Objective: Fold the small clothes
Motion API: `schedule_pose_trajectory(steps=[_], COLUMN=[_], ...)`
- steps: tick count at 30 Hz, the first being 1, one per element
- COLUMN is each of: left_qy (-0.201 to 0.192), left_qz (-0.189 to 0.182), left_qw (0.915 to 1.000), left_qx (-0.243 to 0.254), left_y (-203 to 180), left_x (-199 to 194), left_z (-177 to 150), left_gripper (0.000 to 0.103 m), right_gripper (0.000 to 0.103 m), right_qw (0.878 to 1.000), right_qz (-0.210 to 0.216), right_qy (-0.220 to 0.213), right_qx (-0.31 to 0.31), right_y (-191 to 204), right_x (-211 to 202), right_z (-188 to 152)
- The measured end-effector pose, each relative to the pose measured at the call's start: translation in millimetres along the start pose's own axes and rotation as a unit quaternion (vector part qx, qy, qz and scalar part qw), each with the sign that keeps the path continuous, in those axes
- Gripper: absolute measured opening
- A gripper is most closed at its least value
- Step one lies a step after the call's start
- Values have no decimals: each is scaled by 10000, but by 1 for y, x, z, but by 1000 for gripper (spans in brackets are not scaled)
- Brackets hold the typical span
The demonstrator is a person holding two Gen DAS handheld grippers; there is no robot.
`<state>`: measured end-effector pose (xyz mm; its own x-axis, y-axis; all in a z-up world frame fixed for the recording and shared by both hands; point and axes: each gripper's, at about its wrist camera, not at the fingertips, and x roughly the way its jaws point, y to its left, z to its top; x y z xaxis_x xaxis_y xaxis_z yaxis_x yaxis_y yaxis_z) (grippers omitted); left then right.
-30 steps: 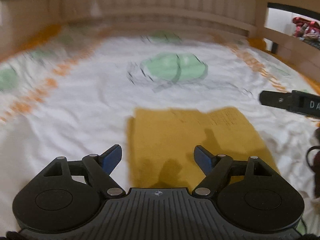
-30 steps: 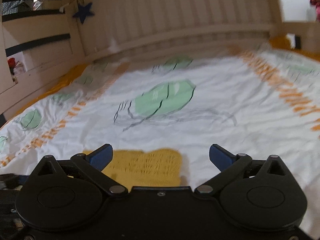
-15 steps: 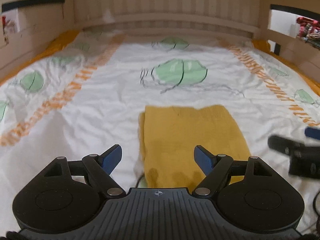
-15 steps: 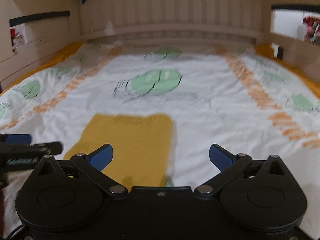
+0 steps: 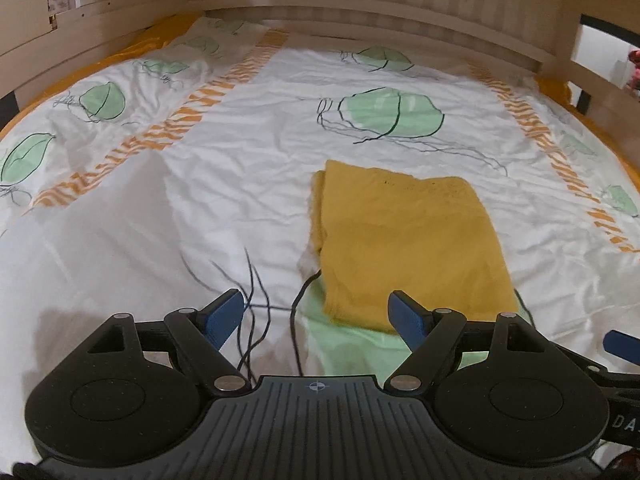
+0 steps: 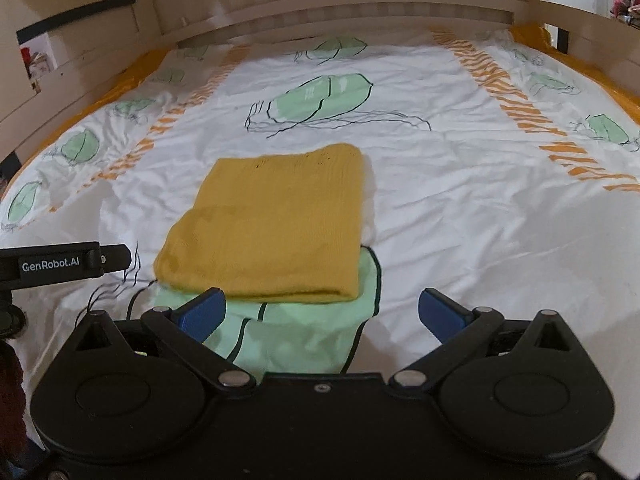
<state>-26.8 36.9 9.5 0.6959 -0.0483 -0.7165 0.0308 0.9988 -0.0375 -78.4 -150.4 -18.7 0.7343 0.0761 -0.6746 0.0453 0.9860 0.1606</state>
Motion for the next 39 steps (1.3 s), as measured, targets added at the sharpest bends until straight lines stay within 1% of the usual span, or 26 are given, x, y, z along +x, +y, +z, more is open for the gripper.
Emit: schedule_pose_trajectory(steps=[7,22,39], left_qy=[114,273,327], left_qz=[2,32,48], left_qw=[9999,9995,9992], left_qx=[40,170,224], left_y=[-3,-9,-12], left_x=[-1,1,2], left_z=[-7,-11,-10], left_gripper=[78,78,78], right_gripper=[102,102,102], right_qw=[10000,9998,9995], right_qz=[55,72,94], right_qy=[26,123,197], right_qx=[-32,109,217], right_y=[7,5,1], right_x=[0,5,8], right_z=[-3,-4,-3])
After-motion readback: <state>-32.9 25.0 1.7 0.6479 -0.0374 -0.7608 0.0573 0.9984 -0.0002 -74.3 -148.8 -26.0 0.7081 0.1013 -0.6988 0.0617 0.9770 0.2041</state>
